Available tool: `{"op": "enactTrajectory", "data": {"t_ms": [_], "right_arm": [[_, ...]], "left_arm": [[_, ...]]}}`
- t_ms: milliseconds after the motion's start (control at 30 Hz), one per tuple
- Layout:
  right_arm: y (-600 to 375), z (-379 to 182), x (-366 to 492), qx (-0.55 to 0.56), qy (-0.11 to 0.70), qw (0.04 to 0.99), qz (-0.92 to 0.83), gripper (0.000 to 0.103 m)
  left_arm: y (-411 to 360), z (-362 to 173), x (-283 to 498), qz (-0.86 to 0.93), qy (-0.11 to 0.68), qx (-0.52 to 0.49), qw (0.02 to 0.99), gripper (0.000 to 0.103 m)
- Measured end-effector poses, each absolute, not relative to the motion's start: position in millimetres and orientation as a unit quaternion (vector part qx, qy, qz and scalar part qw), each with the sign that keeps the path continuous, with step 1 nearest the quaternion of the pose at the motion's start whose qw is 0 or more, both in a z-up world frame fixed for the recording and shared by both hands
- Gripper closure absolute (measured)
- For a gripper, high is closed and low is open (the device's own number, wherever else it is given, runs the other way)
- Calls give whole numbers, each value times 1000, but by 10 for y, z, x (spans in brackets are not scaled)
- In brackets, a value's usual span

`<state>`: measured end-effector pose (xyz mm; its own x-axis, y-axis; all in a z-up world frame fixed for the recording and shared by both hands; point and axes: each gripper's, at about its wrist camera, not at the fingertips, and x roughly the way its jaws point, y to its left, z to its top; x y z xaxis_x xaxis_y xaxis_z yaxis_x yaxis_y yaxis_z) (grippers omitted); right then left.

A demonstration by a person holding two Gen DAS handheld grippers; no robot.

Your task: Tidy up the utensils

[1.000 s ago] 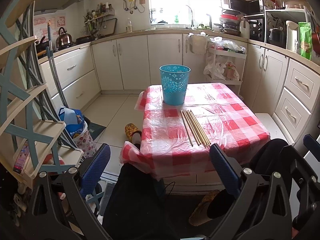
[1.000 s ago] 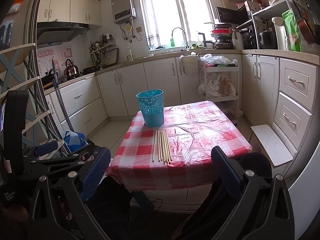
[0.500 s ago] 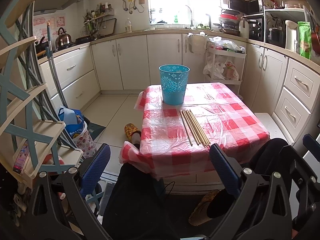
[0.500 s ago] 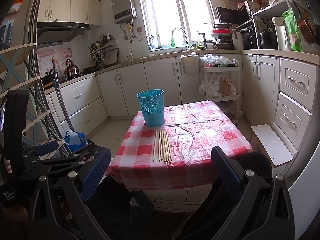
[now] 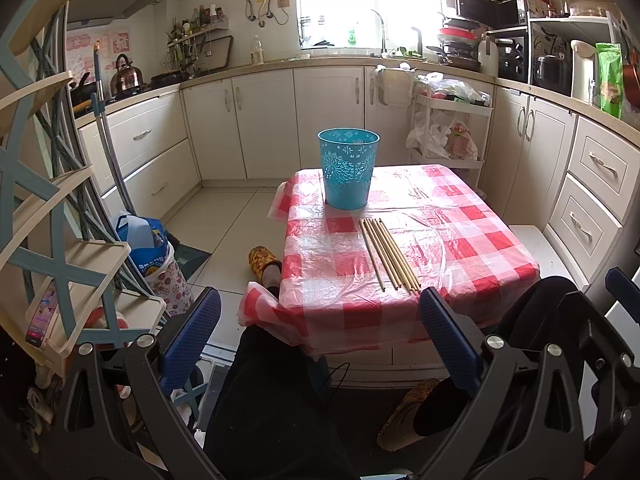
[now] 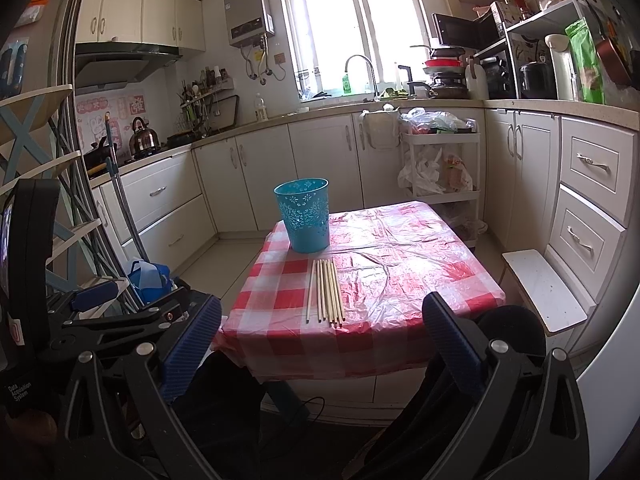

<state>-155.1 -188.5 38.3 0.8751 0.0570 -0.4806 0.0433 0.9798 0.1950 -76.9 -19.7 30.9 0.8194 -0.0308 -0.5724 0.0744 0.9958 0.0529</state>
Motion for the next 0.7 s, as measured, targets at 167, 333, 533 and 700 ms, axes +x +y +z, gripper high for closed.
{"op": "enactTrajectory", "data": {"t_ms": [167, 333, 533, 700], "right_arm": [[-1884, 373, -1482, 99, 251, 963, 7, 6], [-1972, 229, -1104, 81, 269, 960, 4, 6], [-2108, -291, -185, 46, 345, 937, 37, 11], [-2178, -870, 779, 55, 421, 903, 64, 41]], "left_arm": [[-199, 273, -719, -37, 305, 39, 951, 8], [-101, 38, -369, -50, 351, 22, 935, 8], [41, -286, 174, -32, 396, -3, 918, 8], [45, -564, 632, -34, 428, -19, 903, 8]]}}
